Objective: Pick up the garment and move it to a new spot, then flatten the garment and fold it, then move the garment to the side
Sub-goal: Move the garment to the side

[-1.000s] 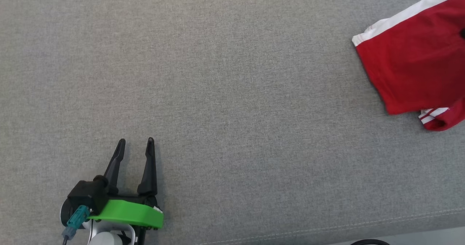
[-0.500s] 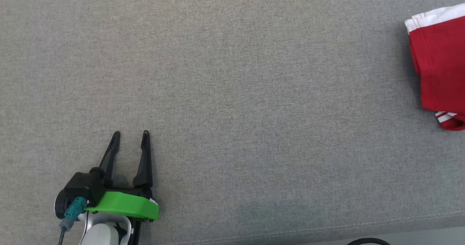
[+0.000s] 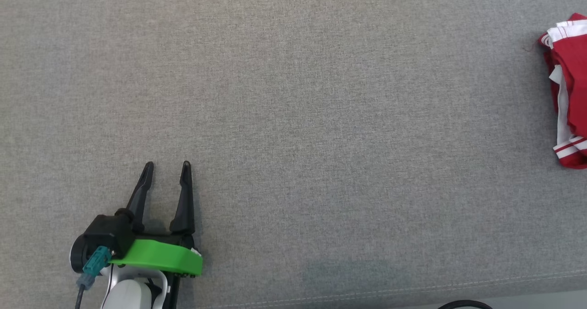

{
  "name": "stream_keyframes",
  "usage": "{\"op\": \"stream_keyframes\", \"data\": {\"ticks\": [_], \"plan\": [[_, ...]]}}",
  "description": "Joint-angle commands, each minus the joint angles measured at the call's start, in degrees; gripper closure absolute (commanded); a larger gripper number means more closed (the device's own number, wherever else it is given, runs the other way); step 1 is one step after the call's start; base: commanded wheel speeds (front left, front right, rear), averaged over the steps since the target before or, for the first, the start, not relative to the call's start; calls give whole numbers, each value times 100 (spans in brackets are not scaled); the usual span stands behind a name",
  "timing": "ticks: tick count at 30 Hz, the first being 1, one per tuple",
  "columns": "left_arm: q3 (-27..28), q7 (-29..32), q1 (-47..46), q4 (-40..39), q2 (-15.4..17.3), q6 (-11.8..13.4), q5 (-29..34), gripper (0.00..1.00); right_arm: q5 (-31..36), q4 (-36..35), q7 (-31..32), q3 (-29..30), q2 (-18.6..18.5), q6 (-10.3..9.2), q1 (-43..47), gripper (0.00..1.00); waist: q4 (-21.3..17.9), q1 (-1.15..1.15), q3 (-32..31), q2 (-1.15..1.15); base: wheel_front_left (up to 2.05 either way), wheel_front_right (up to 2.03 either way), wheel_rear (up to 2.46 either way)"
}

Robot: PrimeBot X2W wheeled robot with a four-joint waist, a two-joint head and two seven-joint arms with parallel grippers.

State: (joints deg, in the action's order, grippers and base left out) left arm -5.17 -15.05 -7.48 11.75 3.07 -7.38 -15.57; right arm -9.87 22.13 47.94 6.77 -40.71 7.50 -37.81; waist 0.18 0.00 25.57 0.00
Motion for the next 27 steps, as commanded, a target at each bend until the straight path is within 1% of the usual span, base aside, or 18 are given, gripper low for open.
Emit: {"op": "stream_keyframes", "data": {"ticks": [1,3,8,10,11,12,13,18,19,22,25,27], "plan": [[16,-13,4,21,23,-18,11,0,182,61,-417,-79,23,-4,90,0,-5,0,-38,0,0,0,0],[29,-12,39,30,19,-18,-3,0,372,157,-933,-119,2,-5,114,0,-12,0,-85,0,0,0,0],[77,-12,167,35,3,-18,-53,0,914,473,-2089,-157,90,-5,152,0,-63,0,-270,0,0,0,0],[123,-12,234,10,0,-18,-75,0,1054,464,-2648,-58,225,-5,63,0,-95,0,-363,0,0,0,0],[123,-12,234,10,0,-18,-75,0,1054,464,-2648,-58,225,-5,63,0,-95,0,-363,0,0,0,0],[169,-12,337,15,-4,-18,-100,0,1237,423,-3246,-38,430,-5,56,0,-131,0,-506,0,0,0,0],[169,-12,337,15,-4,-18,-100,0,1237,423,-3246,-38,430,-5,56,0,-131,0,-506,0,0,0,0],[255,-13,588,-14,-7,-15,-247,0,1368,132,-4478,28,1054,-7,340,0,-164,0,-984,0,0,0,0],[263,-12,643,-22,-8,-6,-279,0,1335,47,-4668,48,1220,-7,460,0,-152,0,-1103,0,0,0,0],[322,-12,817,-66,-8,47,-355,0,1132,-248,-5152,69,1568,-7,883,0,-120,0,-1400,0,0,0,0],[404,-12,999,-75,-6,103,-392,0,809,-563,-5519,-200,1915,-6,1446,0,-80,0,-1674,0,0,0,0],[449,-12,1113,-46,-7,147,-389,0,639,-748,-5770,-474,2003,-7,1867,0,-41,0,-1856,0,0,0,0]]}}
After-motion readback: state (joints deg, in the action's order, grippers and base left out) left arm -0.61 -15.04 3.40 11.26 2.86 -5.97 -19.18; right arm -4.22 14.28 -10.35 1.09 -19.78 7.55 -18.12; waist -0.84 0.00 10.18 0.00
